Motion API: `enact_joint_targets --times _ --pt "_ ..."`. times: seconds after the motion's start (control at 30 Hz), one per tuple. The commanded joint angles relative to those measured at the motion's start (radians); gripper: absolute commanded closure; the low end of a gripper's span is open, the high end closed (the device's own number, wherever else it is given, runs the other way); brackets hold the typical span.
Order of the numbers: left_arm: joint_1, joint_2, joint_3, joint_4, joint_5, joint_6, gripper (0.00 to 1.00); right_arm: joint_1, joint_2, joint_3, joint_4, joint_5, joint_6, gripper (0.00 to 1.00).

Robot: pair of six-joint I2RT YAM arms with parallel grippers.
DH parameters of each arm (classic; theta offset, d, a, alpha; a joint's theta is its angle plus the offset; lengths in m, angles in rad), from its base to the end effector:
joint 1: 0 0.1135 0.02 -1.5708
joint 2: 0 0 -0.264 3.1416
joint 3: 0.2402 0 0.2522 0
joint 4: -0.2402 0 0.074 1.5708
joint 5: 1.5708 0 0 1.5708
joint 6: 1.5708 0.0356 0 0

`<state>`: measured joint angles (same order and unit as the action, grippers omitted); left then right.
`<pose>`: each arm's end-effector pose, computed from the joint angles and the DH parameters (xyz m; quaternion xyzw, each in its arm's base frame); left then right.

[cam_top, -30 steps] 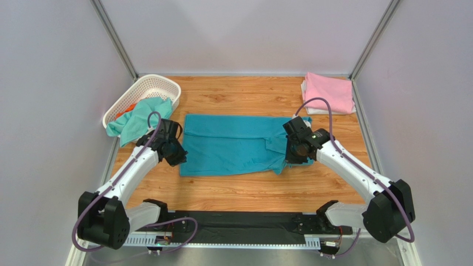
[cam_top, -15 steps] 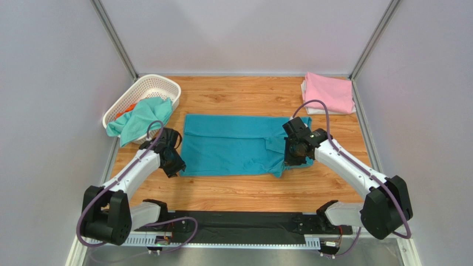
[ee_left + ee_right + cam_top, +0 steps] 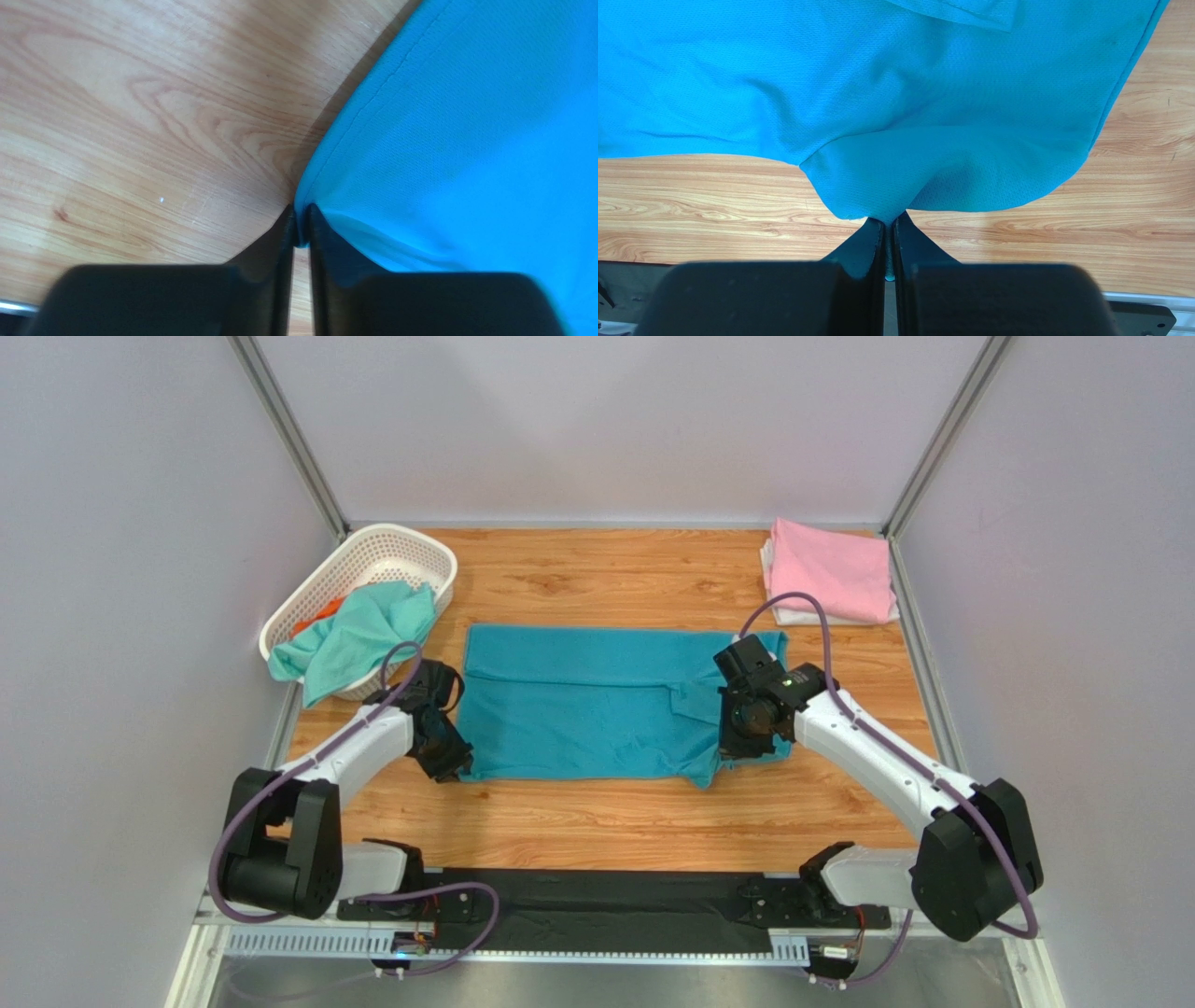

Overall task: Fold and stack the t-shirts
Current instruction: Fold the tshirt

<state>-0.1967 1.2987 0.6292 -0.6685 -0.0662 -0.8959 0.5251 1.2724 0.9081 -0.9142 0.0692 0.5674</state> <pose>0.2002 -0.0375 0.1562 -0.3436 0.9313 -0.0322 0.1163 0.1952 0.1103 0.2297 0.0260 0.9884 0.0464 0.1421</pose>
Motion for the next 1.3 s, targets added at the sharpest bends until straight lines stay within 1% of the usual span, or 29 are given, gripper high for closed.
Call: enact_joint_targets --times 0.0,0.03,0.07,0.2,0.3,0.47,0.6,0.73,1.0,1.27 --pt "0.003 0.036 -0.017 0.033 0.011 0.0 0.86 0.0 -0.036 -0.003 0.024 -0.005 -0.008 1.0" --pt "0.003 0.037 -0.013 0.033 0.011 0.003 0.97 0.0 -0.039 -0.003 0.026 -0.005 -0.009 1.0" --pt "0.003 0.037 -0.008 0.03 0.014 0.009 1.0 0.0 -0.044 -0.005 0.023 0.0 -0.009 1.0" --pt "0.003 -0.022 0.006 0.015 0.043 0.015 1.0 -0.002 -0.054 0.002 0.023 0.011 -0.012 1.0" --pt "0.003 -0.074 0.041 -0.017 0.031 0.02 1.0 -0.013 -0.05 0.031 0.023 0.029 -0.02 1.0" --pt "0.003 -0.082 0.125 -0.063 0.014 0.029 1.0 -0.08 -0.039 0.095 0.037 0.038 -0.031 1.0" --pt "0.003 -0.018 0.207 -0.063 0.034 0.032 1.0 -0.123 -0.01 0.149 0.057 0.023 -0.06 1.0" --pt "0.008 0.045 0.277 -0.075 0.025 0.029 1.0 -0.166 0.048 0.196 0.109 -0.003 -0.069 1.0" --pt "0.02 0.164 0.435 -0.097 -0.023 0.022 1.0 -0.226 0.231 0.337 0.126 -0.037 -0.101 1.0" --pt "0.032 0.295 0.54 -0.098 -0.07 0.0 1.0 -0.275 0.384 0.433 0.124 -0.037 -0.129 1.0"
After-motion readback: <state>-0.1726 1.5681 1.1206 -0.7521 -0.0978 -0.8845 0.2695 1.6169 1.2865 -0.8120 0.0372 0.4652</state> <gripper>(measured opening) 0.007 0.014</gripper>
